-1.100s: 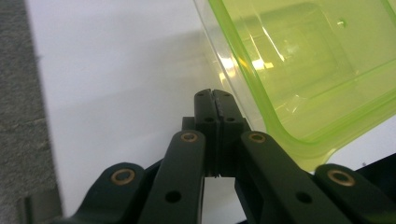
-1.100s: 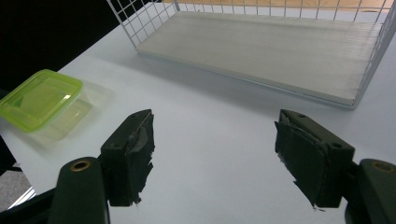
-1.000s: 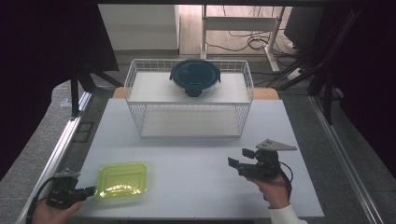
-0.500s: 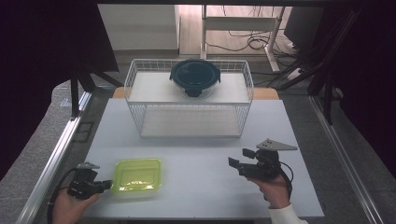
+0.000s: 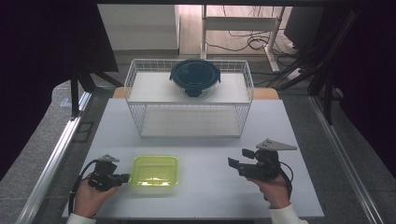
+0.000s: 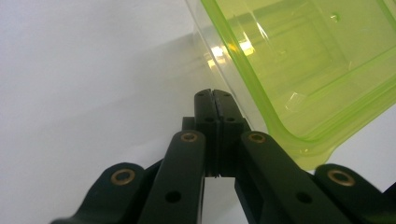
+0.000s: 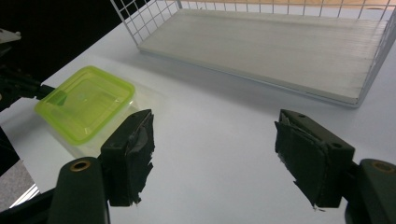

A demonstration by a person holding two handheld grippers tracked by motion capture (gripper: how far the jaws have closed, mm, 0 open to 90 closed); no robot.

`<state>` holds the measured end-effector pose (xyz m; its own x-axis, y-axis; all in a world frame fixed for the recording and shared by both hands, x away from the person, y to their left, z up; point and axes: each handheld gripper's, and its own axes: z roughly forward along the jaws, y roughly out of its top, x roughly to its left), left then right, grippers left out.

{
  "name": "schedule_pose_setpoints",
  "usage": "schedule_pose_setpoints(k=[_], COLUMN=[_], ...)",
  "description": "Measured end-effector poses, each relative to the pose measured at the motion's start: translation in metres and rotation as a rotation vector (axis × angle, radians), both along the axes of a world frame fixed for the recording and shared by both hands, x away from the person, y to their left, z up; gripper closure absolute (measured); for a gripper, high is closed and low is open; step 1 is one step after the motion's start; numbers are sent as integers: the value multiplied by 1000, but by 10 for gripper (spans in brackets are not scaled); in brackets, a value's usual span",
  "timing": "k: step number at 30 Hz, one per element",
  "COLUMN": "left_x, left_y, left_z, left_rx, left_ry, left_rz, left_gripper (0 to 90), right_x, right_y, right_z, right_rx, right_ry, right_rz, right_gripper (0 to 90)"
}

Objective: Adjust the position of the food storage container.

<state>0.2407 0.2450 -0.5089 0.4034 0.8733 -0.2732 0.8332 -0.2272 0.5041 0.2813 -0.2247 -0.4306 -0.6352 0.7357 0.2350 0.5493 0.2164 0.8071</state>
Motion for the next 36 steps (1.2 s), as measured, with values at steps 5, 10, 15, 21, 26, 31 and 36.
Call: schedule_pose_setpoints(k=[5, 10, 15, 21, 26, 31, 36], left_x=[5, 9, 11, 14, 17, 21, 24], left_y=[-16, -30, -40, -52, -58, -70, -77], left_z=[2, 1, 0, 0, -1, -1, -1], left_rx=[-5, -3, -8, -12, -12, -19, -27], left_ry=[-2, 1, 4, -4, -3, -2, -4], left_rz=[-29, -54, -74, -86, -95, -109, -114], left_gripper=[897, 898, 897, 897, 897, 897, 897], right_x=[0, 0, 0, 0, 0, 0, 0], right_y=[1, 0, 0, 2, 3, 3, 4], right_z=[0, 0, 0, -1, -2, -2, -2], right_rx=[-3, -3, -3, -4, -7, -9, -8], right_ry=[-1, 3, 5, 8, 11, 10, 15], right_rz=[4, 4, 8, 5, 6, 10, 11], right_gripper=[281, 281, 280, 279, 279, 279, 277])
